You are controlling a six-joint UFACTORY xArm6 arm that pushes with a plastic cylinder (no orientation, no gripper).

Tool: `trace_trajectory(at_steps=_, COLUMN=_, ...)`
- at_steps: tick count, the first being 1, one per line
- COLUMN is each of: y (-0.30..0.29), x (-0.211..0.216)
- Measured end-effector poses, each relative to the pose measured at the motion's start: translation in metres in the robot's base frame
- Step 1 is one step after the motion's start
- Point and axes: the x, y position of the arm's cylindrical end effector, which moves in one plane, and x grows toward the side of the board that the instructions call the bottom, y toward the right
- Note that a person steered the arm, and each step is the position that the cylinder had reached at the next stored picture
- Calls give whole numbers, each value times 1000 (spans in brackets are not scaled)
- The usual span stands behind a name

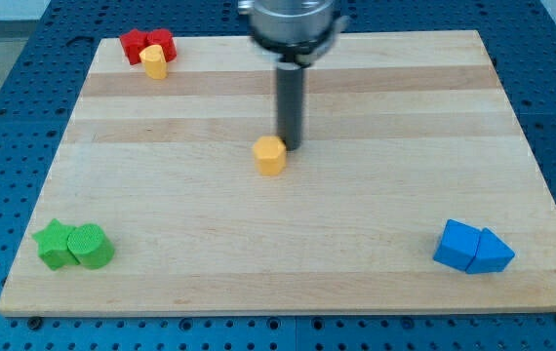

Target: Drag the yellow hexagon to the bottom left side of the board

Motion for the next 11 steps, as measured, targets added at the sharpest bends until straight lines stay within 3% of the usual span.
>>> trace_trajectory(at_steps=1, y=-84, x=0)
trace_trajectory(at_steps=2, y=-91, x=-3)
trace_trajectory(at_steps=3, y=-36, x=-43)
trace_trajectory(at_steps=4, y=13, x=-38)
trace_trajectory(at_steps=5, y=10, x=0)
trace_trajectory(at_steps=7, y=-112, x=59)
trace_trajectory(at_steps=8, y=-143, x=63)
trace_trajectory(at_steps=10, y=-38, x=65)
trace_trajectory(at_steps=11, y=-28, x=84)
